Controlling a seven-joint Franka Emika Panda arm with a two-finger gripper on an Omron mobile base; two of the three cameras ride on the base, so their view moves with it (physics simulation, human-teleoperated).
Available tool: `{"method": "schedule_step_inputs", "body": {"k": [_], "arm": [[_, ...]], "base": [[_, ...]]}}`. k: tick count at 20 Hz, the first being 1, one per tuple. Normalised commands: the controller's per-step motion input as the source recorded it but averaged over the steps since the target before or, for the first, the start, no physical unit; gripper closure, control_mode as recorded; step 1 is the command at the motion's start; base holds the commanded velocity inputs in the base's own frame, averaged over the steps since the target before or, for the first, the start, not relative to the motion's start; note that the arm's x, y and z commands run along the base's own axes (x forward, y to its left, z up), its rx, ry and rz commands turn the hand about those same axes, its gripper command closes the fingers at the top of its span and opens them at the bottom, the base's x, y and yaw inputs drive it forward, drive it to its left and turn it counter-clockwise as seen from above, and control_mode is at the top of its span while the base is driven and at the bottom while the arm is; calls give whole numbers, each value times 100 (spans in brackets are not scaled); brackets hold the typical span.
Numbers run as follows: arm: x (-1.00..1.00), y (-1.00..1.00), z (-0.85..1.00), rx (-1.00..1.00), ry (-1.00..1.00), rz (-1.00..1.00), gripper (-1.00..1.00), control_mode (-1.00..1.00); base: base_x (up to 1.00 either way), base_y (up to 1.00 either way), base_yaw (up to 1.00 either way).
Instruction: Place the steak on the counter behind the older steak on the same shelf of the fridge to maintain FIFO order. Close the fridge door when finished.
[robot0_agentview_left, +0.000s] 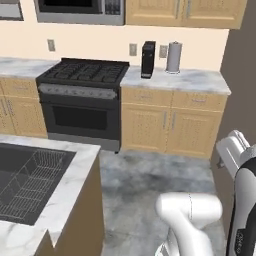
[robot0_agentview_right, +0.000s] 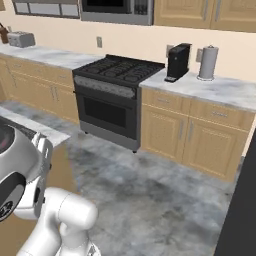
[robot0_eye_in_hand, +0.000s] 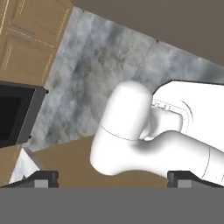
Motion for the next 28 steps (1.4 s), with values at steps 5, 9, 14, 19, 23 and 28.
{"method": "schedule_step_inputs", "body": {"k": [5,9,14,19,23,28], "arm": [[0,0,0,0,0,0,-100,100],[0,0,0,0,0,0,-100,100],[0,0,0,0,0,0,-100,100],[0,0,0,0,0,0,-100,100],[0,0,0,0,0,0,-100,100],[0,0,0,0,0,0,-100,100]], "base": [[100,-40,42],[100,-21,55],[100,-59,51],[100,-62,48],[100,-57,49],[100,-30,50]]}}
